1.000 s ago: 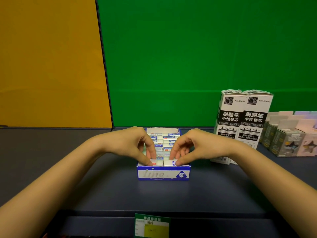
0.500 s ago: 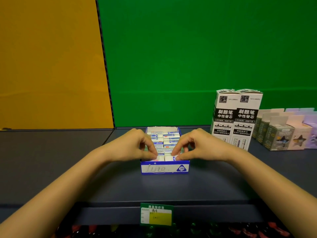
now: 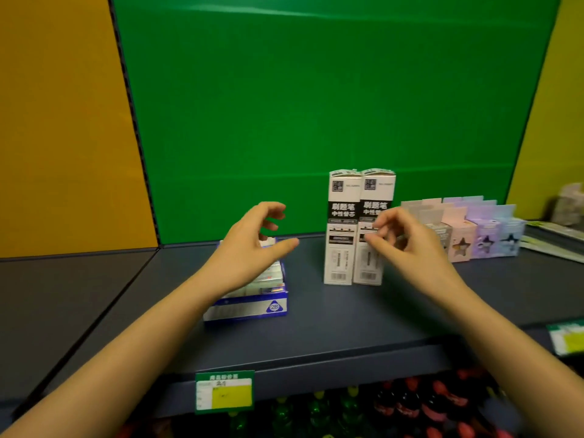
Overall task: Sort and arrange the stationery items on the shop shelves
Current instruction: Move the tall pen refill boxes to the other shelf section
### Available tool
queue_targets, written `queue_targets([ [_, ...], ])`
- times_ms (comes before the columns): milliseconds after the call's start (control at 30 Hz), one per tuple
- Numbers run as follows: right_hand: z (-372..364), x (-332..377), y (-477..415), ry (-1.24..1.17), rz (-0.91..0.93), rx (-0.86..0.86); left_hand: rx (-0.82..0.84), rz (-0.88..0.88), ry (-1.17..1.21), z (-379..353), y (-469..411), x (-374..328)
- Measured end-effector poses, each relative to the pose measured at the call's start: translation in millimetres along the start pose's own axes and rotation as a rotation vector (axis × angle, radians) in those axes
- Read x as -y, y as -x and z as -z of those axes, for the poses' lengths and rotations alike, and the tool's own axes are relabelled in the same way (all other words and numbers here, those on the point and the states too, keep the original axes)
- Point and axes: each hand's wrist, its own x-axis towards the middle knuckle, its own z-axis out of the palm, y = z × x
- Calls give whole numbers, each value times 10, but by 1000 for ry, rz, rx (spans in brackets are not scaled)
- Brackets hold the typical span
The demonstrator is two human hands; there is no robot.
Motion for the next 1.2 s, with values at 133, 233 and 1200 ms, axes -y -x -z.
queue_targets([
  [133, 204, -264, -105, 8, -144, -95, 165, 121, 65, -338, -229, -80],
  [233, 237, -426, -221, -40, -262, 66, 182, 201, 114, -560, -424, -90],
  [1200, 964, -549, 402, -276, -380, -77, 263, 215, 605, -1310, -438, -616],
])
